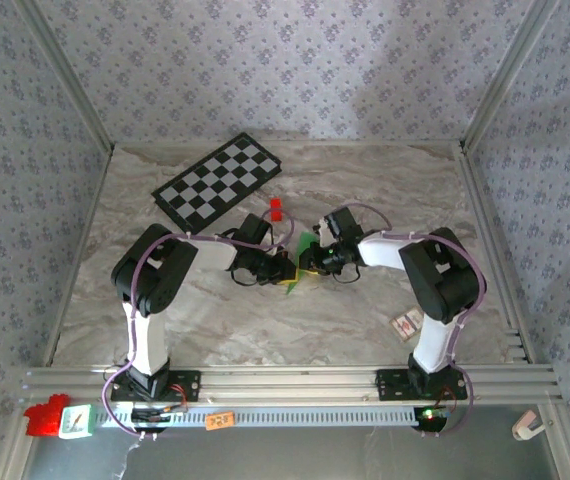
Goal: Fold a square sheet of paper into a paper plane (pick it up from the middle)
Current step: Fold the wing for the fifth time at the center of the table.
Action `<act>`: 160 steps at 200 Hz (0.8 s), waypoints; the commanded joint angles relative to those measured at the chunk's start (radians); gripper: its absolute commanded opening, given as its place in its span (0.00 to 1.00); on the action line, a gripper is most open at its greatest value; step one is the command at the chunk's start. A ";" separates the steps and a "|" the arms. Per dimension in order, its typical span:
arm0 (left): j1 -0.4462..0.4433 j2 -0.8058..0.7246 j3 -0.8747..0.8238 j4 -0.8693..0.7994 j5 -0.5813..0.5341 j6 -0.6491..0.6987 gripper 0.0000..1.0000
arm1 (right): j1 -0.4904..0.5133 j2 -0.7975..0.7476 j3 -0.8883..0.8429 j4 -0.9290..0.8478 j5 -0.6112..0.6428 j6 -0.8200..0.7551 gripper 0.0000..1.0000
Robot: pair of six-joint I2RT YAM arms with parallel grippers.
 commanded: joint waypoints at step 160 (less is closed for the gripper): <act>-0.004 -0.221 0.020 -0.305 -0.194 0.009 0.28 | 0.001 0.060 0.065 -0.157 0.104 -0.030 0.19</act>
